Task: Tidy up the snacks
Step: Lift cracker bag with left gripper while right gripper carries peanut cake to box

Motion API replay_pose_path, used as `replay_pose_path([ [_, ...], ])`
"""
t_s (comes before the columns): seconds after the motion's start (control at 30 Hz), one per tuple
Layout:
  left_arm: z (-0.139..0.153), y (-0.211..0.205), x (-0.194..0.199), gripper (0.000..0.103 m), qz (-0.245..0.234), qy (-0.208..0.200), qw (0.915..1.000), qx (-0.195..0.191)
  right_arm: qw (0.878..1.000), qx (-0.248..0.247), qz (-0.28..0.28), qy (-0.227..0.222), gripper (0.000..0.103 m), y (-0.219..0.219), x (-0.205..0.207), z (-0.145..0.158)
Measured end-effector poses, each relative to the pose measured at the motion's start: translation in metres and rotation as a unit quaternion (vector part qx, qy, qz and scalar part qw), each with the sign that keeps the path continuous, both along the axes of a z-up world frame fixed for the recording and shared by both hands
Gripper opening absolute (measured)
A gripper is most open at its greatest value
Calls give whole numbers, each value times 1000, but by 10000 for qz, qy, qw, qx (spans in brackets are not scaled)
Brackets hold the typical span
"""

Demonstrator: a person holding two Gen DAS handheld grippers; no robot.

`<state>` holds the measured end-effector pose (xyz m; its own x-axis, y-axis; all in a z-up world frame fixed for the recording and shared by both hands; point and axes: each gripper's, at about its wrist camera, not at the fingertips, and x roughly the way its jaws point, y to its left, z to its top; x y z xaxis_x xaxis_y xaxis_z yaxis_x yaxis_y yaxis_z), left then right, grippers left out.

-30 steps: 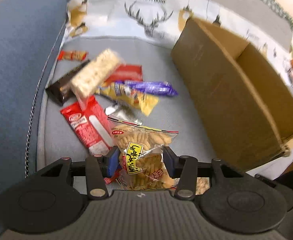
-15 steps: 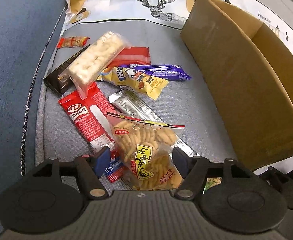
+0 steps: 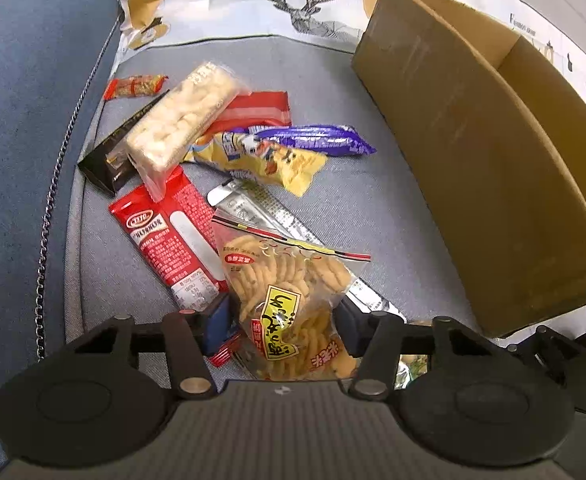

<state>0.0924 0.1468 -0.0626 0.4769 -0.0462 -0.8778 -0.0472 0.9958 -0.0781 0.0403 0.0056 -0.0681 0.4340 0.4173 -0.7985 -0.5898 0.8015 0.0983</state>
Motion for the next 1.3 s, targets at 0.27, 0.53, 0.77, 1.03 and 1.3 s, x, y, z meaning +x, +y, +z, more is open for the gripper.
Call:
replay_pose_path([
  [0.27,29,1,-27,57,7,-842,9965,-17,9988,52,27,-479,82,-10,-20,17],
  [0.53,62,14,-65,57,484,-1997,9774,-496,9921,557,-8,-1122,82,-34,-43,58],
  [0.77,70,6,-67,57,463,-2197,9737,-390,9769,890,-57,-1942,82,-56,-55,90],
  [1.03,76,-8,-65,57,297,-2378,9702,-355,9613,1389,-751,-2256,82,-107,-18,134],
  [1.3,89,-24,-58,57,255,-2432,9692,-291,9394,1297,-1592,-2744,82,-183,61,167],
])
